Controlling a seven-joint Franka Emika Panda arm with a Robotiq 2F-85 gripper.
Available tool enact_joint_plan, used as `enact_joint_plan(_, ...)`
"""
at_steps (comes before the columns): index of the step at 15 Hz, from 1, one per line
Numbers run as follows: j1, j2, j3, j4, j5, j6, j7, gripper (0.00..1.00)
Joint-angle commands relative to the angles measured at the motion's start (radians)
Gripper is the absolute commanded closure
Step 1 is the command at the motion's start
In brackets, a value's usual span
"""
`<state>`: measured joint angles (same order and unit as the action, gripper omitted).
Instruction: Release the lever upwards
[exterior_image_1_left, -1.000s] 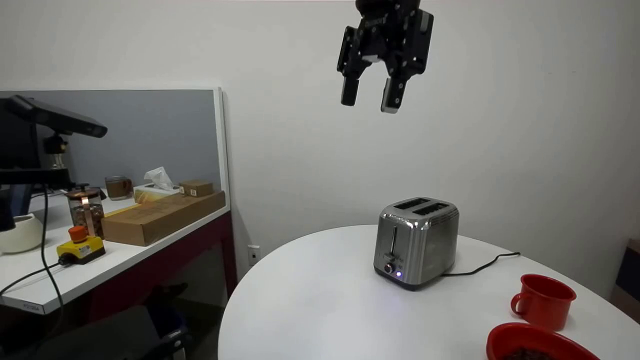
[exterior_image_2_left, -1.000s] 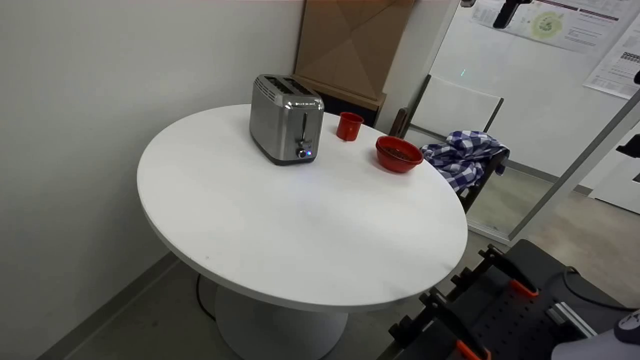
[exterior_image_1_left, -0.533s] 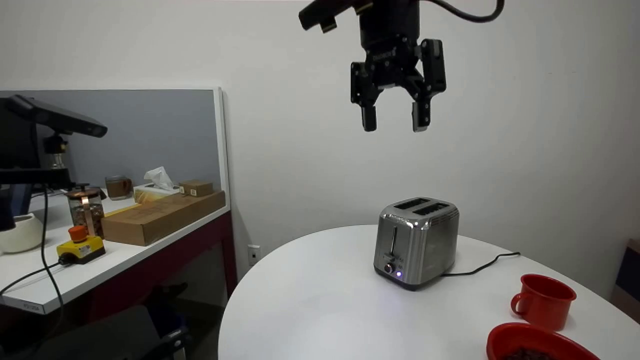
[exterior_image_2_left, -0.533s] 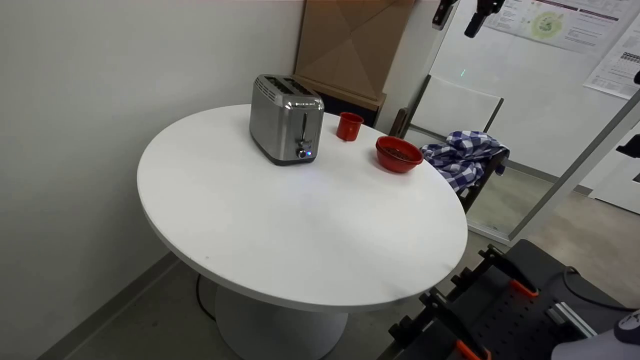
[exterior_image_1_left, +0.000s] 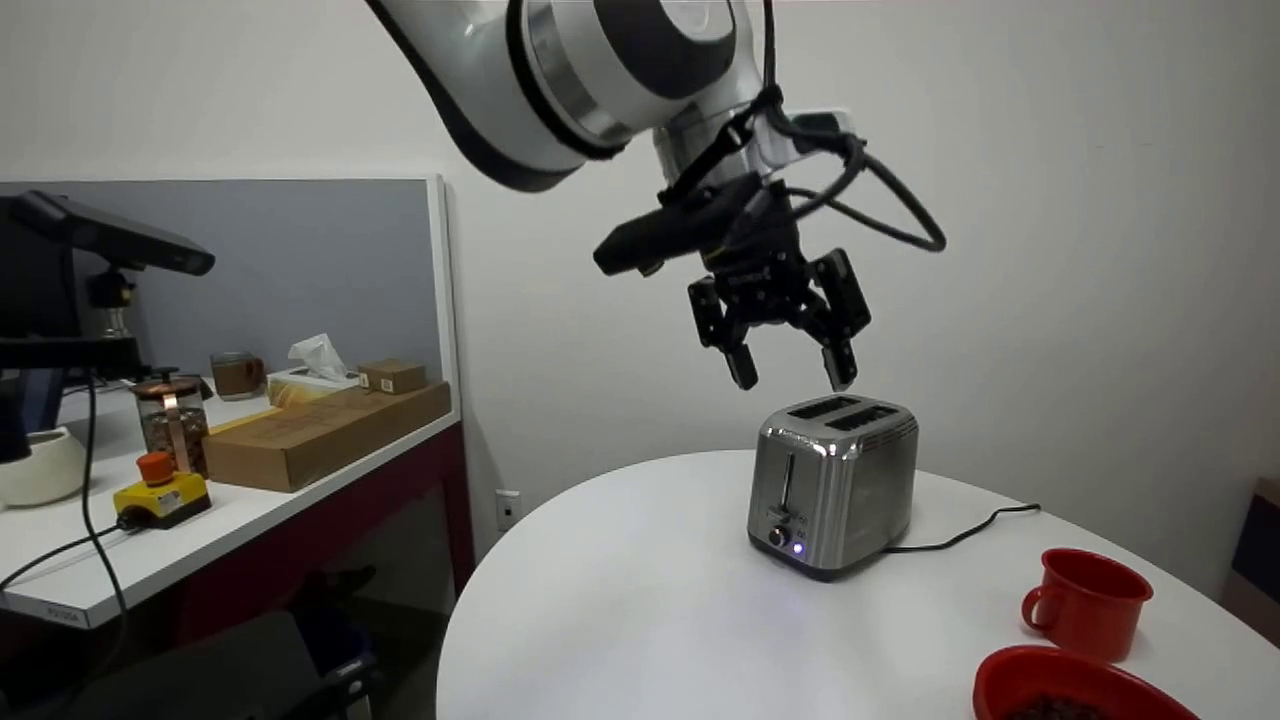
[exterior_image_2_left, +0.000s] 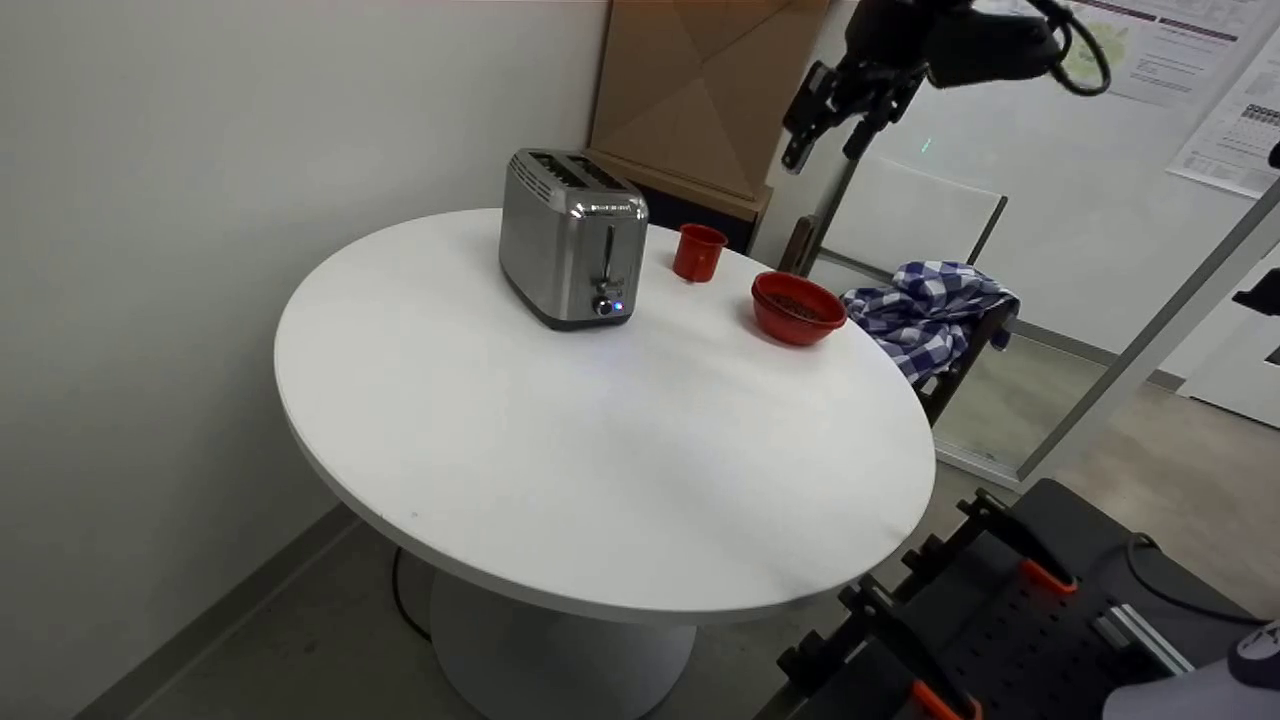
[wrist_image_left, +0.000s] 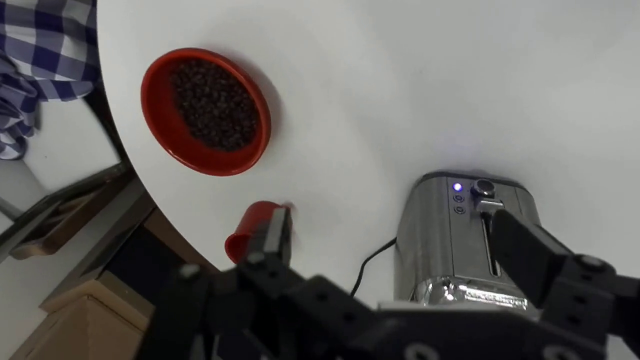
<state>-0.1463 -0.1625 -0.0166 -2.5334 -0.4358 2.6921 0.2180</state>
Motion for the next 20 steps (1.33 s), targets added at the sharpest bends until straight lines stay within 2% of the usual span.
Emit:
enact_joint_plan(1,-0.055,0.142,0.010,0.028,-0.194,0.148,0.153,0.00)
enact_joint_plan(5,-0.067,0.293,-0.019,0.102,-0.464,0.236,0.404,0.00)
enact_joint_plan(8,-0.040,0.401,-0.036,0.178,-0.563,0.254,0.544,0.00)
enact_joint_plan(13,-0.002,0.561,-0.040,0.305,-0.630,0.254,0.670,0.00)
enact_joint_plan(20,0.035,0.744,-0.036,0.456,-0.622,0.242,0.681,0.00)
